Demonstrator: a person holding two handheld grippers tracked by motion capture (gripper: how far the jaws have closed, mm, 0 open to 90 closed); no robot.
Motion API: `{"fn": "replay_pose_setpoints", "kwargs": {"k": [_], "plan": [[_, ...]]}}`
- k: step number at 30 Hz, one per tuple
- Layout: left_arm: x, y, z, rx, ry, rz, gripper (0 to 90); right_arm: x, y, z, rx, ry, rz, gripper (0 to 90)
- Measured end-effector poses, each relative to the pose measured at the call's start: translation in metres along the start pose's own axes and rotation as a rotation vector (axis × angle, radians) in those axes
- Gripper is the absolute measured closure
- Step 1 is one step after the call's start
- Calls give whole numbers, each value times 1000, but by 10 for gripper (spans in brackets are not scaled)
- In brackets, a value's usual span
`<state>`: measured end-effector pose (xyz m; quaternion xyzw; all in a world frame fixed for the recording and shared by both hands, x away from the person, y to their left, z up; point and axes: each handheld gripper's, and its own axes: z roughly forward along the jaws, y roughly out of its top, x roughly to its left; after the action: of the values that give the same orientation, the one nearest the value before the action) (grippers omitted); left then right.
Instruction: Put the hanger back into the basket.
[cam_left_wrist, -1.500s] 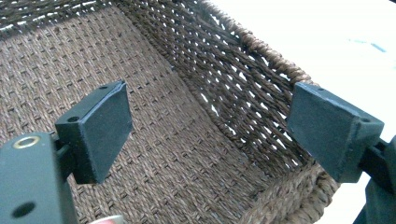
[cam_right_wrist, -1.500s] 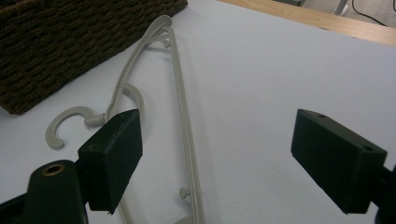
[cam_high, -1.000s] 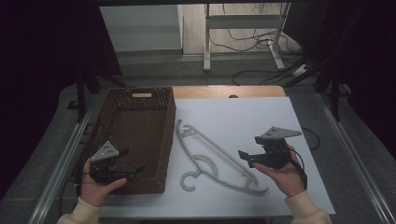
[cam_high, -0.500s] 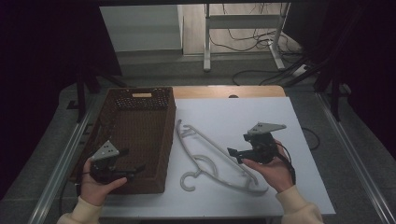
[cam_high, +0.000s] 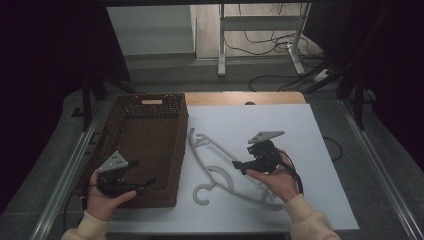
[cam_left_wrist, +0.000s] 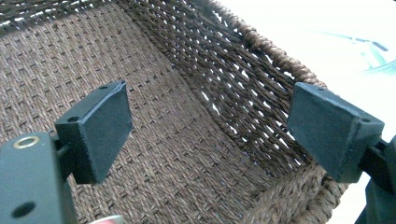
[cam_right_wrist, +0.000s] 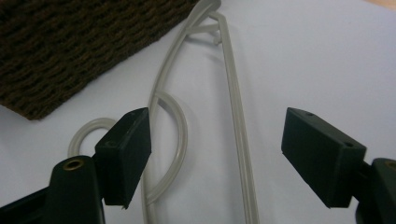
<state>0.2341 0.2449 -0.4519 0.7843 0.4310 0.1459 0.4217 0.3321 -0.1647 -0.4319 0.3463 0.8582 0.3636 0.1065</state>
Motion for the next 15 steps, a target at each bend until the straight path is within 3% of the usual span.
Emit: {"fn": "replay_pose_setpoints", "kwargs": {"k": [15], "plan": [[-1, 0, 1, 3, -3, 4, 144, 10, -2, 36, 86, -1, -31, 282]]}}
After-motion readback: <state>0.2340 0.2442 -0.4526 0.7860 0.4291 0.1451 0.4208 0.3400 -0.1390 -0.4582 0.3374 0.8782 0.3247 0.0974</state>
